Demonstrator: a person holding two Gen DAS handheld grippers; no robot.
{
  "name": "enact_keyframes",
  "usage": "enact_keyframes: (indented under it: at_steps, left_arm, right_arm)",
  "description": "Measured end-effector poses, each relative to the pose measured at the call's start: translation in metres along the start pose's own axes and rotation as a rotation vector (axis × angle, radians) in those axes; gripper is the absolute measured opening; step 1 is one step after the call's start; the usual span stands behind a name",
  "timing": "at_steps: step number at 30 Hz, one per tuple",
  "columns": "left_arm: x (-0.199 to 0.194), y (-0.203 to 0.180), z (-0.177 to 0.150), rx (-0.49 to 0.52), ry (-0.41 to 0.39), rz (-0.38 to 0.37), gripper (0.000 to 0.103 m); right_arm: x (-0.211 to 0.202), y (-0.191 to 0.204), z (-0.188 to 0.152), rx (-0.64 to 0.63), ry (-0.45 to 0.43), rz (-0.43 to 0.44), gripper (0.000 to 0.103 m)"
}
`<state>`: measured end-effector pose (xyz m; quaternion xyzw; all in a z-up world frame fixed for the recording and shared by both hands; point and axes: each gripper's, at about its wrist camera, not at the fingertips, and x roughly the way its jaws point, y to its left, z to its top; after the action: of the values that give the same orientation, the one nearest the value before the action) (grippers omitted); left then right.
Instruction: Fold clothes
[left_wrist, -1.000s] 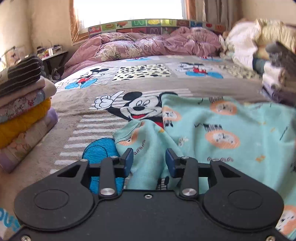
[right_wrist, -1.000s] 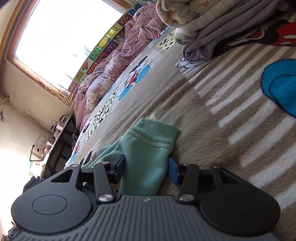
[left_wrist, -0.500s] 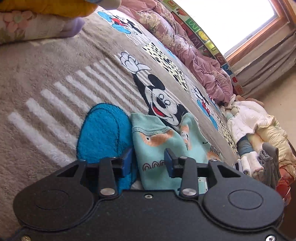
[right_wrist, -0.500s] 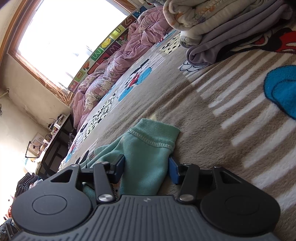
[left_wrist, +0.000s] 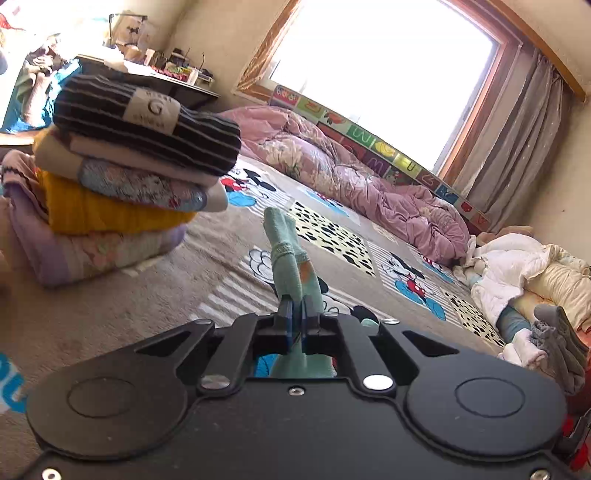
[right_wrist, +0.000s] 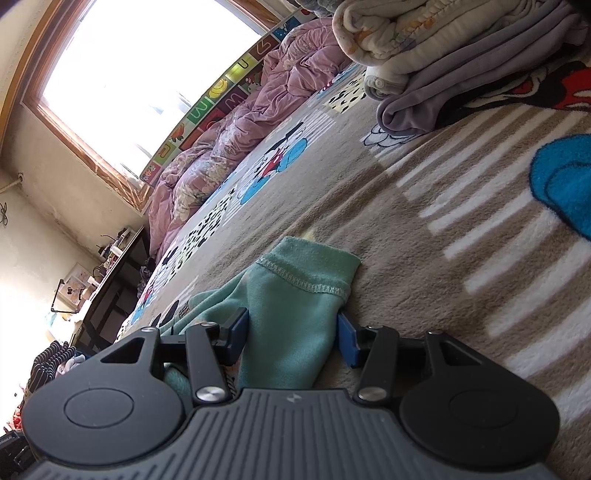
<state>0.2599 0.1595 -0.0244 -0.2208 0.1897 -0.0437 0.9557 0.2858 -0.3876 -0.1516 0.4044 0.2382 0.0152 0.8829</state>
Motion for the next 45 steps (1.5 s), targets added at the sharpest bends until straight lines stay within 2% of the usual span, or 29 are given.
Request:
enact_keyframes:
  at_steps: [5, 7, 9, 12, 14, 16, 17, 21, 23, 25, 26, 27, 29, 30, 31, 33, 34, 35, 38, 40, 45]
  left_arm:
    - [-0.051, 0.006, 0.017, 0.014, -0.11, 0.172, 0.001]
    - [-0.057, 0.01, 0.016, 0.012, -0.113, 0.213, 0.001]
    - [-0.054, 0.015, 0.008, 0.016, -0.084, 0.27, 0.001]
    - [-0.043, 0.032, -0.009, -0.032, -0.002, 0.343, 0.001]
    - [-0.029, 0.049, -0.016, -0.079, 0.1, 0.413, 0.002]
    - [-0.013, 0.07, -0.028, -0.161, 0.22, 0.469, 0.012]
    - [-0.01, 0.083, -0.035, -0.239, 0.241, 0.475, 0.026]
    - [-0.017, 0.117, -0.045, -0.534, 0.149, 0.339, 0.046]
    - [-0.008, 0.119, -0.045, -0.515, 0.13, 0.304, 0.045]
    - [0.003, 0.103, -0.038, -0.345, 0.12, 0.314, 0.018]
    - [0.0, 0.089, -0.031, -0.25, 0.071, 0.297, 0.006]
    - [-0.003, 0.075, -0.024, -0.156, 0.017, 0.279, 0.007]
    - [-0.018, 0.052, -0.015, 0.016, -0.156, 0.238, 0.008]
    - [-0.016, 0.047, -0.014, 0.054, -0.175, 0.276, 0.008]
    - [-0.007, 0.051, -0.015, 0.052, -0.15, 0.324, 0.009]
    - [0.015, 0.065, -0.025, 0.043, -0.009, 0.484, 0.026]
    - [0.019, 0.071, -0.029, 0.038, 0.039, 0.547, 0.027]
    - [0.013, 0.079, -0.031, -0.02, 0.048, 0.532, 0.028]
    - [-0.002, 0.095, -0.035, -0.195, 0.041, 0.444, 0.057]
    - [-0.011, 0.102, -0.037, -0.305, 0.029, 0.374, 0.057]
    - [0.006, 0.063, -0.045, -0.236, 0.096, 0.235, 0.056]
  right_arm:
    - [0.0, -0.001, -0.001, 0.002, -0.004, 0.009, 0.051]
    - [-0.001, -0.002, -0.001, 0.006, -0.005, 0.015, 0.051]
    - [-0.002, -0.004, -0.001, 0.013, -0.005, 0.023, 0.051]
    - [-0.003, -0.006, -0.001, 0.021, -0.005, 0.03, 0.051]
    - [-0.003, -0.005, -0.001, 0.02, -0.004, 0.029, 0.051]
    - [-0.003, -0.006, 0.0, 0.021, -0.003, 0.03, 0.051]
    - [-0.003, -0.005, 0.0, 0.022, -0.002, 0.03, 0.051]
    - [-0.003, -0.005, -0.001, 0.022, -0.001, 0.029, 0.051]
    - [-0.003, -0.004, -0.001, 0.019, -0.001, 0.027, 0.051]
    - [-0.002, -0.003, -0.002, 0.013, -0.002, 0.024, 0.051]
    - [-0.002, -0.003, -0.002, 0.012, -0.002, 0.024, 0.051]
    - [-0.002, -0.003, -0.002, 0.013, -0.002, 0.025, 0.051]
    - [-0.002, -0.003, -0.001, 0.012, -0.002, 0.024, 0.051]
    - [-0.001, -0.004, -0.001, 0.011, -0.002, 0.024, 0.051]
    - [-0.001, -0.004, 0.0, 0.008, -0.002, 0.022, 0.051]
    - [-0.001, -0.004, 0.0, 0.003, -0.002, 0.02, 0.051]
    - [0.0, -0.004, 0.0, 0.003, -0.002, 0.02, 0.052]
    - [0.0, -0.004, 0.0, 0.004, -0.002, 0.021, 0.052]
    - [0.0, -0.005, 0.001, 0.0, -0.001, 0.019, 0.052]
    - [0.0, -0.005, 0.001, -0.003, -0.001, 0.017, 0.052]
    - [-0.001, -0.005, 0.001, 0.002, -0.003, 0.018, 0.051]
